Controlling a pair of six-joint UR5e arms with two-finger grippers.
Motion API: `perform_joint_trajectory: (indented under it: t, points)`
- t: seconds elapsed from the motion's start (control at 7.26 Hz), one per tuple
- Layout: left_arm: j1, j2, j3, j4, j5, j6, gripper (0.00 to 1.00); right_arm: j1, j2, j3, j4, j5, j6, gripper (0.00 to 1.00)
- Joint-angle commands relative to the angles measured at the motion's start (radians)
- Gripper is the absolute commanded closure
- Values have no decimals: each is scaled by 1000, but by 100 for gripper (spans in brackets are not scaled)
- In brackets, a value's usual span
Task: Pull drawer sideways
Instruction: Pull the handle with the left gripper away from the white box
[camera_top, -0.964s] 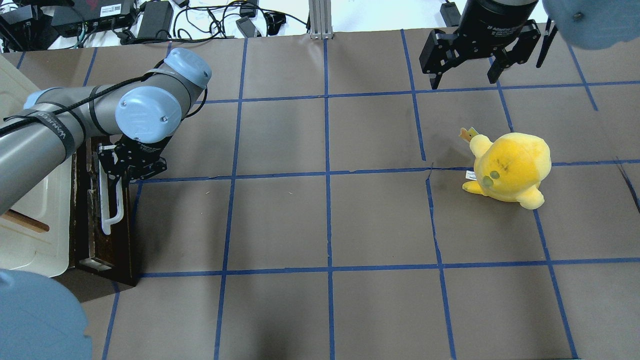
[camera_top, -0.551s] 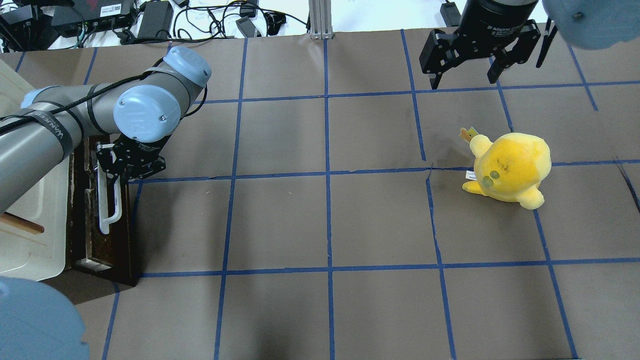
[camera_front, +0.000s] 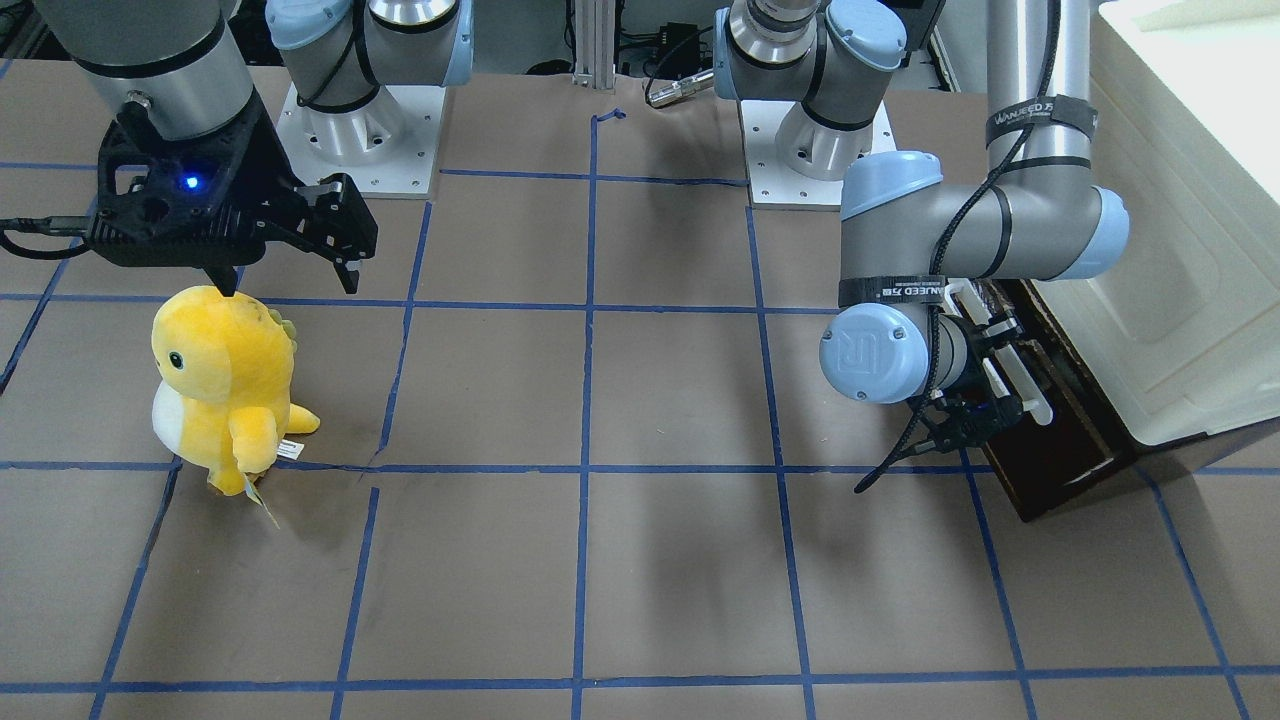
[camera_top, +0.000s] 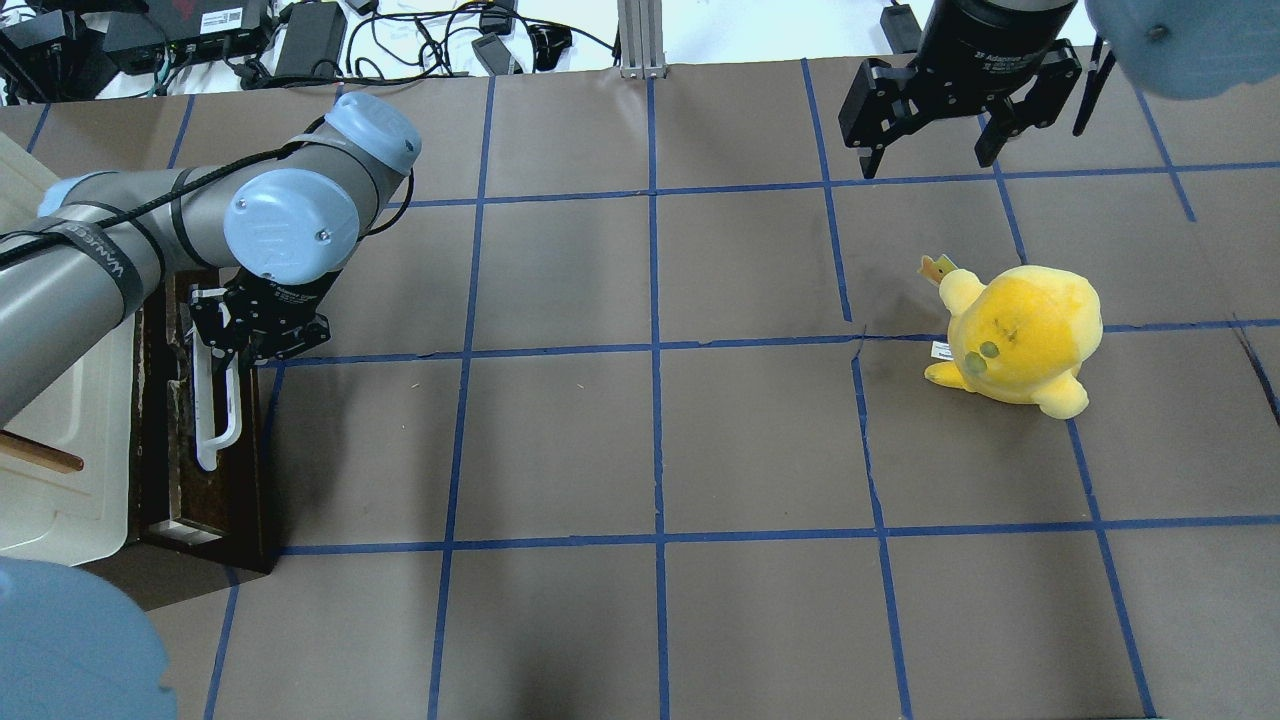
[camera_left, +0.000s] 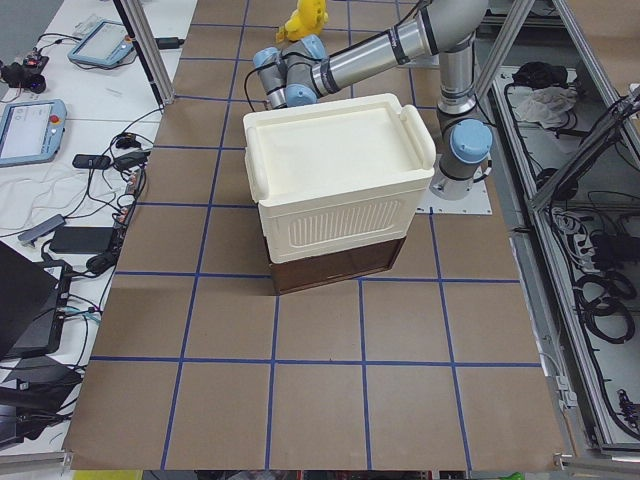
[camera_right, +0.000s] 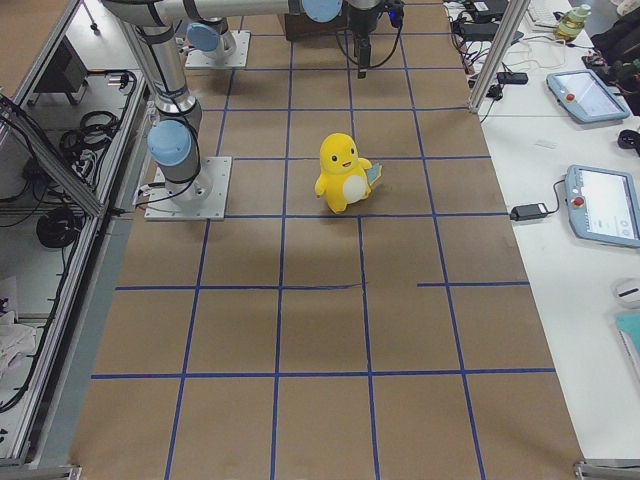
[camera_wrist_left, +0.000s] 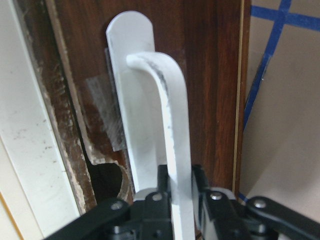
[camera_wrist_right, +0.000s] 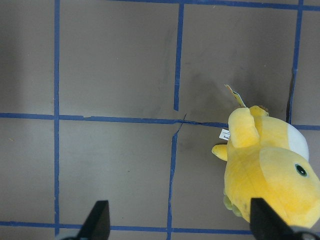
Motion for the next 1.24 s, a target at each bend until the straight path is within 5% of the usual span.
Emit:
perform_joint_trajectory:
  t: [0.0, 1.1]
  points:
    - [-2, -5, 1, 1, -4, -4, 100, 0, 0, 0, 0, -1, 1, 0]
    - [-62, -8, 24, -17, -27, -12, 100, 0, 0, 0, 0, 0, 1, 0]
